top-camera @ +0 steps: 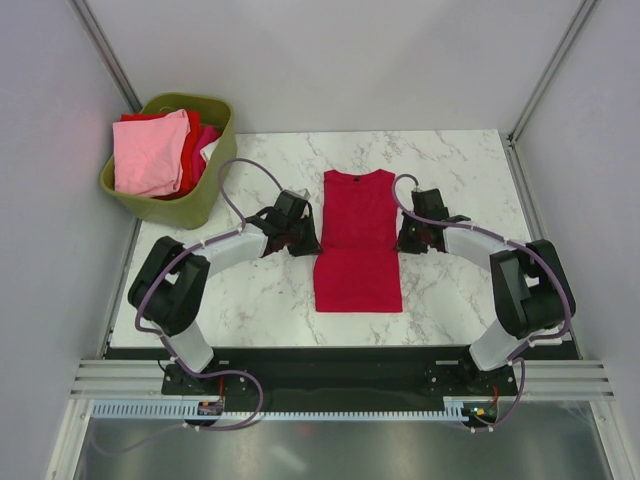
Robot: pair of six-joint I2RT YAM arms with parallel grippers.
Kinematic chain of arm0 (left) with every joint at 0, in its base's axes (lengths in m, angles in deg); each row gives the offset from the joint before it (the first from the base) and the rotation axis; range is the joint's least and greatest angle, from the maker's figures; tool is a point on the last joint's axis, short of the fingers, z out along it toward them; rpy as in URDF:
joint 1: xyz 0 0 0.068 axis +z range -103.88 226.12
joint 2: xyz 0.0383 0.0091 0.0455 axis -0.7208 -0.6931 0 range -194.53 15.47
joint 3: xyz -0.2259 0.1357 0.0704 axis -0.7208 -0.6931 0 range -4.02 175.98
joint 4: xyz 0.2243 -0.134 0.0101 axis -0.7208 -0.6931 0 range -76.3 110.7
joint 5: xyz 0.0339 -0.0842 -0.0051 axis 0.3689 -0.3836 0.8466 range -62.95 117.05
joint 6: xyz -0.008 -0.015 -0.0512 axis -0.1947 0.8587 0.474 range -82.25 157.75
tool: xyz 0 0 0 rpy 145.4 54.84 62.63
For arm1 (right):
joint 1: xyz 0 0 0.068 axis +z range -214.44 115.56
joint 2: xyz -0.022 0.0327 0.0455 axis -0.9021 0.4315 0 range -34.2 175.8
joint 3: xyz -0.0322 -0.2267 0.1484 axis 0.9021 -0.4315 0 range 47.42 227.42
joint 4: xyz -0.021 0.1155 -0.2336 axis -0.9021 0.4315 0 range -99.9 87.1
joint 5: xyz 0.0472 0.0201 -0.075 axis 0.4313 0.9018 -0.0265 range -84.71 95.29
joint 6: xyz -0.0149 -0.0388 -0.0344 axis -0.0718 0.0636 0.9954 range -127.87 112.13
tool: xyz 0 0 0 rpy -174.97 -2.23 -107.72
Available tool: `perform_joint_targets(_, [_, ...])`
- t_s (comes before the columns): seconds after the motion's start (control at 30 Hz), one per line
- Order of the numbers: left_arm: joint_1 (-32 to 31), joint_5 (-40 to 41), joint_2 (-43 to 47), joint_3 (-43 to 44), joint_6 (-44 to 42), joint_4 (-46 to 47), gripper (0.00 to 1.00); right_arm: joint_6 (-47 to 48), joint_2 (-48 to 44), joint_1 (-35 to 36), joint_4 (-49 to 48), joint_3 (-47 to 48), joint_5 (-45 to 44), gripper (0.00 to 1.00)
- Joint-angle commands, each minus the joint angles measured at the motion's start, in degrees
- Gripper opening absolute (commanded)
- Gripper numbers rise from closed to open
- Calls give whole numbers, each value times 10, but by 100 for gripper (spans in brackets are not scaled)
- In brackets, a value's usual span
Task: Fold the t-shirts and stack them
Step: Fold the tshirt
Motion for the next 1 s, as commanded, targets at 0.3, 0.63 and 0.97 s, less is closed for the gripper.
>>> perform_joint_targets(0.3, [-2, -8, 49, 13, -28, 7, 2, 0, -86, 1, 8, -8, -7, 0])
perform_joint_targets(0.63, [-4, -10, 55, 21, -30, 6, 2, -2, -118, 0, 23, -15, -24, 0])
perform_joint_targets(0.97, [-4, -5, 35, 42, -33, 6, 2, 4, -120, -9, 34, -11, -34, 0])
